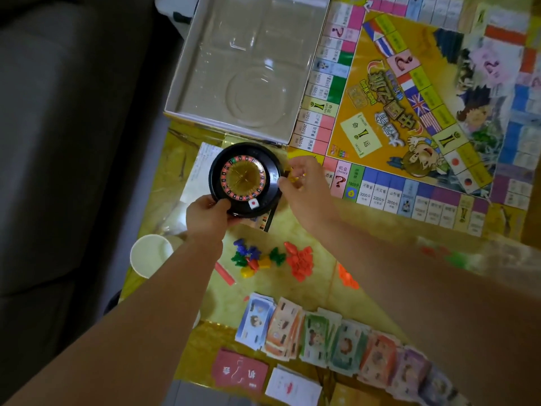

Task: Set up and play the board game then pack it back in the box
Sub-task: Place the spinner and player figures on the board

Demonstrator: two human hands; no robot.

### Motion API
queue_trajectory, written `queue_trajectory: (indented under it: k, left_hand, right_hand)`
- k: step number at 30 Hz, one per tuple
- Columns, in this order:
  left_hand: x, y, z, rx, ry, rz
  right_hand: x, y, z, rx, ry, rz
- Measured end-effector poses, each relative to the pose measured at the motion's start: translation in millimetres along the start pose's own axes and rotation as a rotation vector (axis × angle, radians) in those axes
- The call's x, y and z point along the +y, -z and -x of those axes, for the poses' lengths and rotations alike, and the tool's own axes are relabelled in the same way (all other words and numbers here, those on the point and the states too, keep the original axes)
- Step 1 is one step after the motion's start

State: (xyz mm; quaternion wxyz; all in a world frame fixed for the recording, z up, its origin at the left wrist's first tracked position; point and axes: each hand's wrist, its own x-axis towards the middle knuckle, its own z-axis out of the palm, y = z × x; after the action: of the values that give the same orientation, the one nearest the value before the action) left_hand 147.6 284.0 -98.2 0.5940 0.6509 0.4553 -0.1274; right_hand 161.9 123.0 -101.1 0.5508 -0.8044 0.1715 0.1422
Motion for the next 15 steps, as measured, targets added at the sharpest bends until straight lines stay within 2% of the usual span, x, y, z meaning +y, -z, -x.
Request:
queue_trajectory:
  k: [2, 6, 10, 15]
  left_hand:
    - [-1.4, -3.1, 8.4, -0.041, -0.006, -0.033]
    - [-8.6, -9.8, 22.3, -0.135, -0.016, -0.062]
    - [-16.1, -17.9, 33.0, -0.184, 0.000, -0.023]
    - [-21.1, -31.9, 48.0, -0.256, 0.042, 0.027]
  right_hand:
    - [-2.0, 5.9, 7.3, 0.048, 0.102, 0.067]
    - [-2.1, 15.3, 24.2, -0.023, 0.204, 0.170]
    - [4.7, 25.4, 42.4, -0.012, 0.180, 0.255]
    - [12.0, 36.5, 57.9, -0.011, 0.111, 0.535]
